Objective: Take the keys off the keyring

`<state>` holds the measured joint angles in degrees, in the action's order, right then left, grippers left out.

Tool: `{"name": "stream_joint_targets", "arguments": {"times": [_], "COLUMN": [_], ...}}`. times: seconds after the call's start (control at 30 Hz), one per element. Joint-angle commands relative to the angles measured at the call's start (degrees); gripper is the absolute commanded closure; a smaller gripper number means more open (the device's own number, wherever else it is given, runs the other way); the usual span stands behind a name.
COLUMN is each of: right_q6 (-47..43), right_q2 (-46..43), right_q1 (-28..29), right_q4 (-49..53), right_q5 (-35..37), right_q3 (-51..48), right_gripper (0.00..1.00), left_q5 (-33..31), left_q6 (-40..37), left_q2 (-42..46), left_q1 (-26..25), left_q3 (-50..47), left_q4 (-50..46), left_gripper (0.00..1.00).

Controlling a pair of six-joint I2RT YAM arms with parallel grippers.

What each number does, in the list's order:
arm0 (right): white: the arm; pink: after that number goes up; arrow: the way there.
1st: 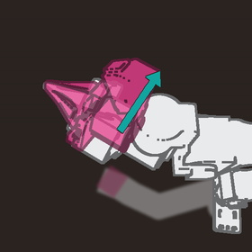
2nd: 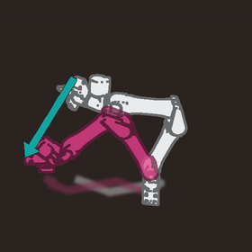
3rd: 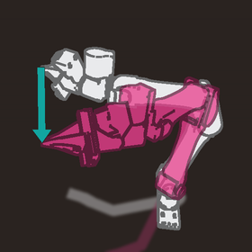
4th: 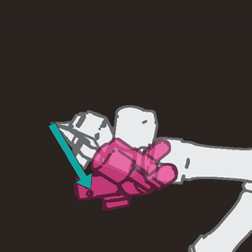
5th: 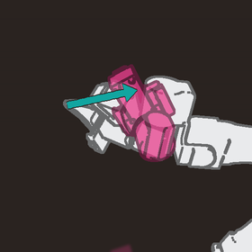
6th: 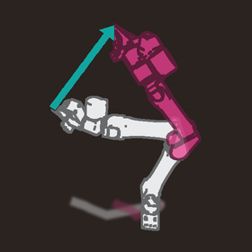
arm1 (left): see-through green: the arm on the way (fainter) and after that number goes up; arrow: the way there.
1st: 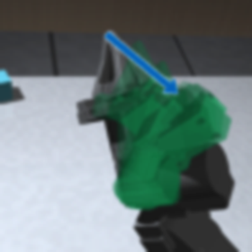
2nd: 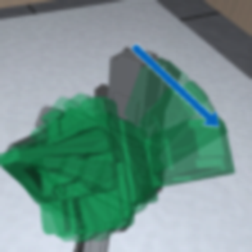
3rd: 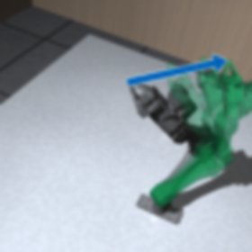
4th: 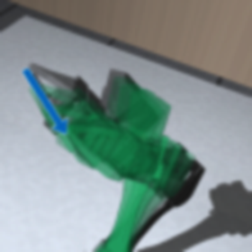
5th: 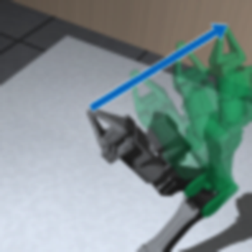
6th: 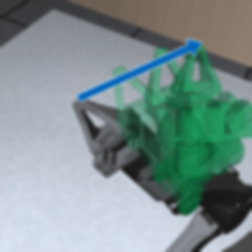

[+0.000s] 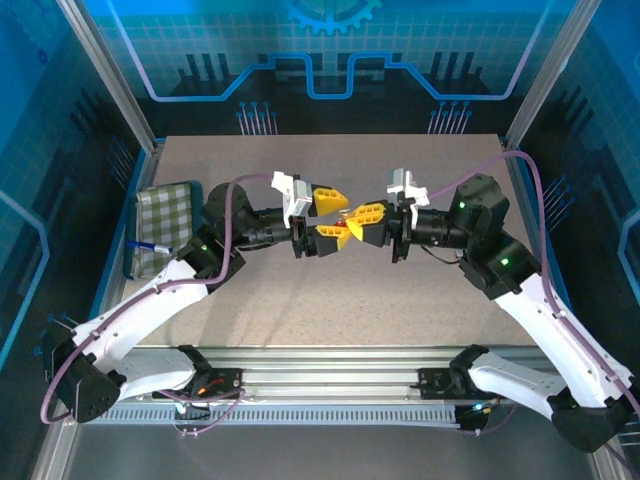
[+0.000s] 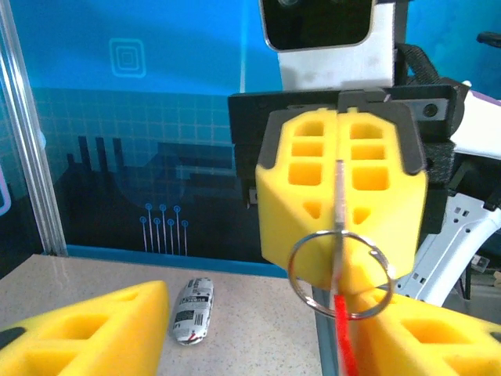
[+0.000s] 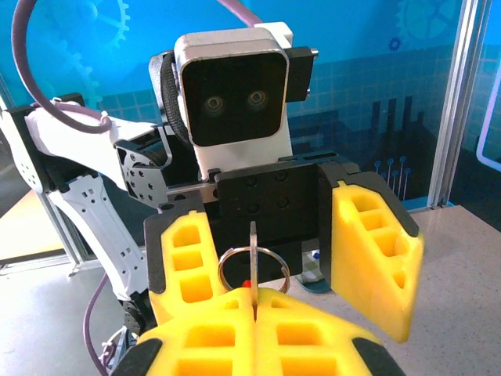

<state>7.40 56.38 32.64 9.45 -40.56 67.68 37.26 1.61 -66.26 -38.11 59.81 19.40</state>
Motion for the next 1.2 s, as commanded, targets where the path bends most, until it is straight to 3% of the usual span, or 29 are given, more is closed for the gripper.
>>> {"name": "stream_joint_targets", "arguments": {"times": [0.0, 0.1, 0.23, 0.37, 0.6, 0.73, 1.07, 1.17], "right_q6": [2.5, 3.8, 6.6, 9.4, 13.8, 15.4, 19.2, 19.5], "right_q2": [0.5, 0.5, 0.7, 1.2, 1.3, 1.7, 1.7, 1.5], "right_q1": [-1.9, -3.1, -5.5, -7.4, -8.7, -9.3, -10.6, -10.8], "right_q4": [-1.7, -2.7, -5.1, -7.3, -11.8, -13.7, -19.2, -19.5], "right_q5": [-2.2, -3.3, -6.0, -8.8, -11.8, -13.2, -14.2, -14.2], "right_q3": [-1.7, -2.4, -3.4, -3.9, -5.3, -5.5, -7.5, -7.8], "right_gripper": [1.00, 1.00, 1.00, 1.00, 1.00, 1.00, 1.00, 1.00], "left_q5": [2.0, 2.5, 2.5, 2.5, 2.5, 3.2, 3.7, 3.7], "left_q6": [0.6, 0.7, 0.5, 0.5, 0.1, 1.1, 2.3, 2.3], "left_q2": [0.5, 0.8, 1.1, 1.2, -0.2, -1.6, -2.9, -2.7], "left_q1": [-0.4, -0.6, -0.8, -0.8, -0.9, -1.1, -1.2, -1.3], "left_q3": [2.7, 2.7, 2.3, 2.2, 2.6, 3.0, 3.9, 3.9], "left_q4": [2.2, 2.0, 1.5, 1.3, 1.1, 2.5, 4.7, 4.6], "left_gripper": [0.46, 0.55, 0.51, 0.57, 0.31, 0.28, 0.54, 0.65]}}
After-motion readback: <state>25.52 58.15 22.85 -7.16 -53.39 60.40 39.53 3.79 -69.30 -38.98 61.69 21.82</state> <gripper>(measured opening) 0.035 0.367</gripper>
